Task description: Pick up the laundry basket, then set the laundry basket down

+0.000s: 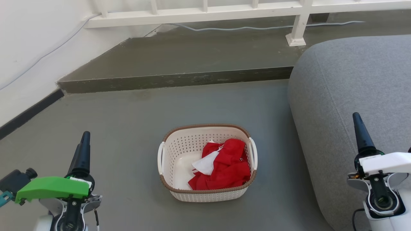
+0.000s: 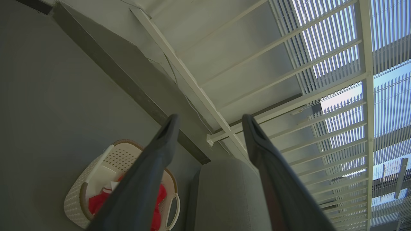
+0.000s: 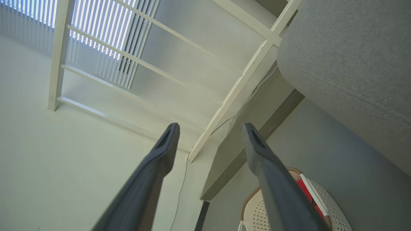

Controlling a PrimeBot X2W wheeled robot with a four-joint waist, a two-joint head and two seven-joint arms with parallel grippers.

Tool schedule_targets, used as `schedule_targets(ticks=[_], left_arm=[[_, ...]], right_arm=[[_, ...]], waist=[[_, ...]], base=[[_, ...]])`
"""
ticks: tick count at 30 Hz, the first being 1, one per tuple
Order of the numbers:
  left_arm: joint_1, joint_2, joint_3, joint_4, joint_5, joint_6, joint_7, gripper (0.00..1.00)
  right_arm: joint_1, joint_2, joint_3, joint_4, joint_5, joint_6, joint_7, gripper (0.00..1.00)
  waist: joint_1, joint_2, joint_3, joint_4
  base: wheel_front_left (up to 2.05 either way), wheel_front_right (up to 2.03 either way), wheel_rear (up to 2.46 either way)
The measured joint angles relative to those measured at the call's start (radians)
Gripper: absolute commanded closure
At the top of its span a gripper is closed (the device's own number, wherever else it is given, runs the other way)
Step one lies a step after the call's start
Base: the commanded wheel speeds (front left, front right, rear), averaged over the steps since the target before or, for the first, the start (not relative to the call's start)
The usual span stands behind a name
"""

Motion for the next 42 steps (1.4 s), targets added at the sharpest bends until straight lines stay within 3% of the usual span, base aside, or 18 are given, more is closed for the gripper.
schedule_targets(ticks=[6,27,42], left_arm=[[-0.002,0.015,-0.031,-0.007,0.101,0.005,-0.022,0.00],[-0.003,0.055,-0.155,-0.026,0.495,0.087,-0.095,0.00],[-0.001,0.056,-0.200,-0.020,0.694,0.141,-0.151,0.00]], right_arm=[[0.000,-0.008,0.033,-0.010,-0.100,-0.019,-0.022,0.00],[0.001,-0.056,0.164,0.015,-0.454,-0.081,-0.094,0.00],[0.002,-0.063,0.233,0.053,-0.654,-0.113,-0.145,0.00]], waist=[[0.0000,0.0000,-0.002,-0.001],[0.0000,0.0000,-0.006,-0.009],[0.0000,0.0000,-0.005,-0.016]], base=[[0.00,0.00,0.00],[0.00,0.00,0.00],[0.00,0.00,0.00]])
